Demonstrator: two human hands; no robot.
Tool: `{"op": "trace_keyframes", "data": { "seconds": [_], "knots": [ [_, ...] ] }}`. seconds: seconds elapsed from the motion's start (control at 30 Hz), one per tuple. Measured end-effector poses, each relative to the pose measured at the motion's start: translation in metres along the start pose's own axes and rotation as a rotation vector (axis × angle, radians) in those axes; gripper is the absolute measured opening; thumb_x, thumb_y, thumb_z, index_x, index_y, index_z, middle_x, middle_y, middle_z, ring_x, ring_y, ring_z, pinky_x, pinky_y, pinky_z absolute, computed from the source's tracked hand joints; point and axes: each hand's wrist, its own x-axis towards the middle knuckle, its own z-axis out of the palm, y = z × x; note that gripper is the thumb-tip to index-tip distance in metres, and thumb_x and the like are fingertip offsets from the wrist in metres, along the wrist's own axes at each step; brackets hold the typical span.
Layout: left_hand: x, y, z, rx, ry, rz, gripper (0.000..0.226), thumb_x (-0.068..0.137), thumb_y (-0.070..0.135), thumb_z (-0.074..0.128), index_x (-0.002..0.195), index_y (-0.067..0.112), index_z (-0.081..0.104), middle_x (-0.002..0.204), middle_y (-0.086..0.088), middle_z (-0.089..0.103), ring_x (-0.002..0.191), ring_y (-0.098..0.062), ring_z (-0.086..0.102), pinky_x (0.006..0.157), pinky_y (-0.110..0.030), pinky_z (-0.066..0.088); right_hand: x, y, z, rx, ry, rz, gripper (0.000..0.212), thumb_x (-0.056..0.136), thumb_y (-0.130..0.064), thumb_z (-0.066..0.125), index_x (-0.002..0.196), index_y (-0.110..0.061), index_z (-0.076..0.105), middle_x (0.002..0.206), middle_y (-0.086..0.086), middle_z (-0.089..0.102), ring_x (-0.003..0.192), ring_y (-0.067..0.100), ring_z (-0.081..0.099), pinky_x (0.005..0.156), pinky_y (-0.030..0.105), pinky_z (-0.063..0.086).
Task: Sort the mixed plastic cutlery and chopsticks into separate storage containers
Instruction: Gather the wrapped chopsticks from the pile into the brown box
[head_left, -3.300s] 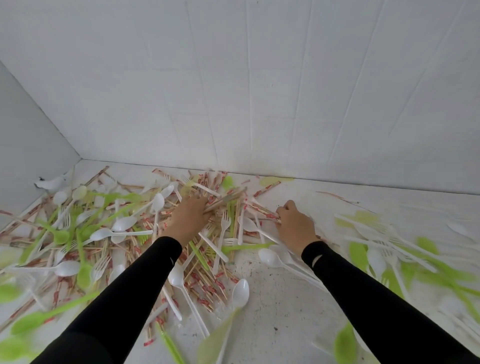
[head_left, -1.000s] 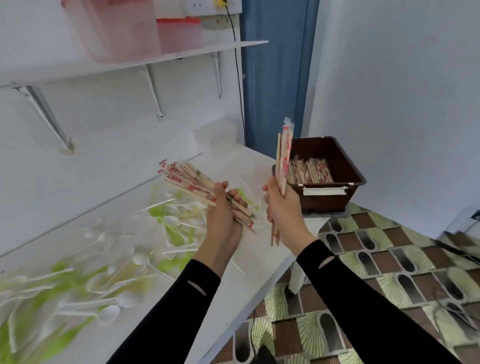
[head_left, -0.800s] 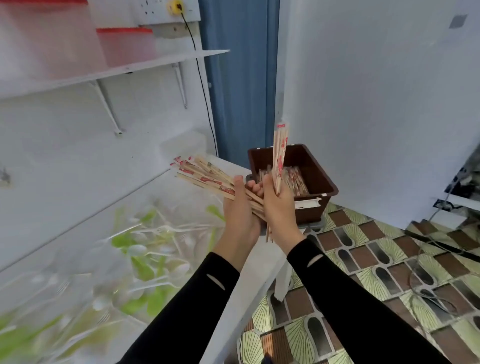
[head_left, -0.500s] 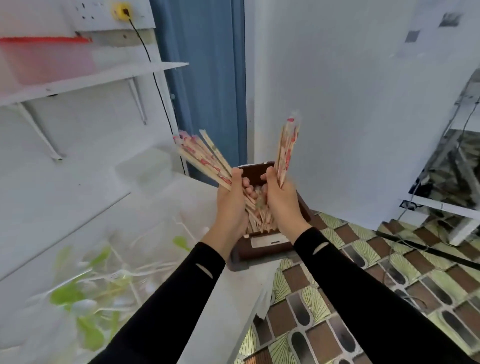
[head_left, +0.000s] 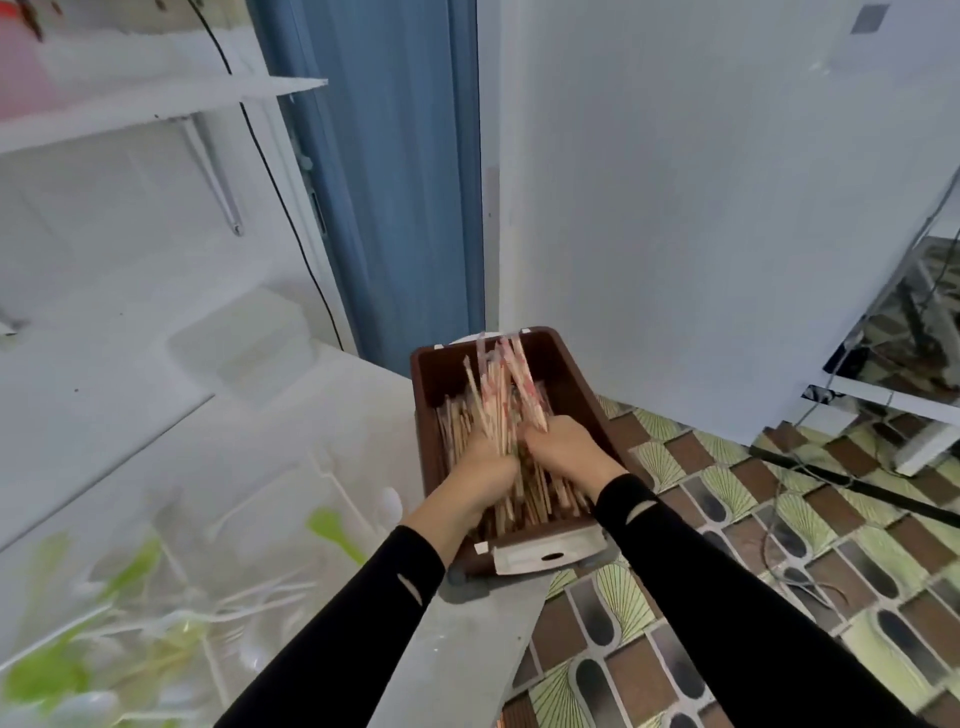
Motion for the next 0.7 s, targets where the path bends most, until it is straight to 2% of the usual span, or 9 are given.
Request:
{"op": "trace_keyframes", "data": {
  "seconds": [0.07, 0.17, 0.23, 0.3, 0.37, 0.43, 0.53, 0.63, 0.7],
  "knots": [
    [0.002, -0.003, 0.001, 0.093, -0.041, -0.022, 0.073, 0.081, 0.009, 0.053, 0.150, 0.014, 0.031, 0.139, -0.013, 0.051, 0.122, -0.029, 0.053, 0.105, -0.047, 0.046, 0.001, 0.002, 0.000, -0.087, -0.015, 0.009, 0.033, 0.098, -0.032, 0.049, 0.111, -0.008, 0.067, 0.094, 0.008, 0.065, 0.079, 0.022, 0.057, 0.068, 0.026, 0.043],
    [0.003, -0.006, 0.001, 0.165, -0.001, 0.037, 0.061, 0.089, 0.002, 0.053, 0.147, 0.011, 0.035, 0.136, -0.002, 0.050, 0.126, -0.019, 0.048, 0.107, -0.027, 0.036, -0.004, 0.001, -0.001, -0.108, 0.004, -0.005, 0.034, 0.096, -0.024, 0.053, 0.123, -0.003, 0.058, 0.114, 0.012, 0.066, 0.084, 0.020, 0.056, 0.072, 0.027, 0.046],
    [0.008, -0.011, 0.003, 0.197, 0.053, 0.061, 0.067, 0.085, 0.011, 0.054, 0.149, 0.016, 0.034, 0.131, 0.001, 0.057, 0.122, -0.018, 0.055, 0.101, -0.024, 0.042, -0.007, 0.001, 0.000, -0.100, 0.046, -0.018, 0.046, 0.096, -0.023, 0.055, 0.135, -0.003, 0.043, 0.123, 0.015, 0.060, 0.093, 0.022, 0.057, 0.073, 0.026, 0.042],
    [0.009, -0.016, 0.006, 0.209, 0.110, 0.044, 0.079, 0.086, 0.015, 0.055, 0.155, 0.021, 0.018, 0.131, 0.005, 0.054, 0.113, -0.013, 0.057, 0.090, -0.015, 0.044, -0.009, 0.003, 0.000, -0.124, 0.086, -0.062, 0.049, 0.094, -0.023, 0.056, 0.138, -0.007, 0.039, 0.122, 0.016, 0.061, 0.096, 0.027, 0.061, 0.074, 0.029, 0.045],
    [-0.002, -0.008, 0.006, 0.252, 0.142, 0.044, 0.083, 0.090, 0.008, 0.056, 0.156, 0.020, 0.006, 0.137, 0.004, 0.042, 0.120, -0.012, 0.048, 0.092, -0.007, 0.034, -0.009, 0.002, 0.002, -0.169, 0.104, -0.104, 0.047, 0.092, -0.024, 0.059, 0.134, -0.010, 0.042, 0.116, 0.015, 0.062, 0.096, 0.029, 0.062, 0.075, 0.032, 0.049],
    [-0.005, -0.008, 0.005, 0.365, 0.123, 0.071, 0.079, 0.090, 0.006, 0.057, 0.156, 0.016, 0.014, 0.154, -0.006, 0.028, 0.140, -0.021, 0.033, 0.107, -0.014, 0.023, -0.009, 0.003, 0.005, -0.242, 0.103, -0.130, 0.042, 0.091, -0.026, 0.060, 0.129, -0.010, 0.048, 0.119, 0.015, 0.058, 0.100, 0.031, 0.060, 0.078, 0.034, 0.049],
    [-0.006, -0.008, 0.005, 0.594, 0.063, 0.020, 0.062, 0.092, 0.016, 0.057, 0.149, 0.016, 0.033, 0.160, -0.008, 0.014, 0.147, -0.030, 0.013, 0.121, -0.032, 0.014, -0.009, 0.002, 0.008, -0.366, 0.105, -0.144, 0.041, 0.092, -0.029, 0.061, 0.126, -0.007, 0.053, 0.131, 0.016, 0.045, 0.114, 0.034, 0.051, 0.093, 0.041, 0.048],
    [-0.005, -0.007, 0.005, 0.703, 0.123, -0.007, 0.052, 0.094, 0.021, 0.053, 0.144, 0.013, 0.040, 0.154, -0.007, 0.023, 0.140, -0.032, 0.019, 0.118, -0.035, 0.021, -0.007, 0.002, 0.009, -0.444, 0.109, -0.139, 0.042, 0.093, -0.032, 0.062, 0.124, -0.005, 0.054, 0.132, 0.015, 0.040, 0.115, 0.034, 0.048, 0.094, 0.042, 0.048],
    [-0.004, -0.005, 0.005, 0.680, 0.155, -0.013, 0.054, 0.092, 0.014, 0.057, 0.142, 0.006, 0.039, 0.151, -0.010, 0.022, 0.136, -0.030, 0.024, 0.114, -0.028, 0.022, -0.006, 0.000, 0.011, -0.459, 0.114, -0.126, 0.033, 0.094, -0.027, 0.060, 0.117, -0.003, 0.055, 0.132, 0.015, 0.038, 0.097, 0.032, 0.054, 0.080, 0.037, 0.049]
  ]
}}
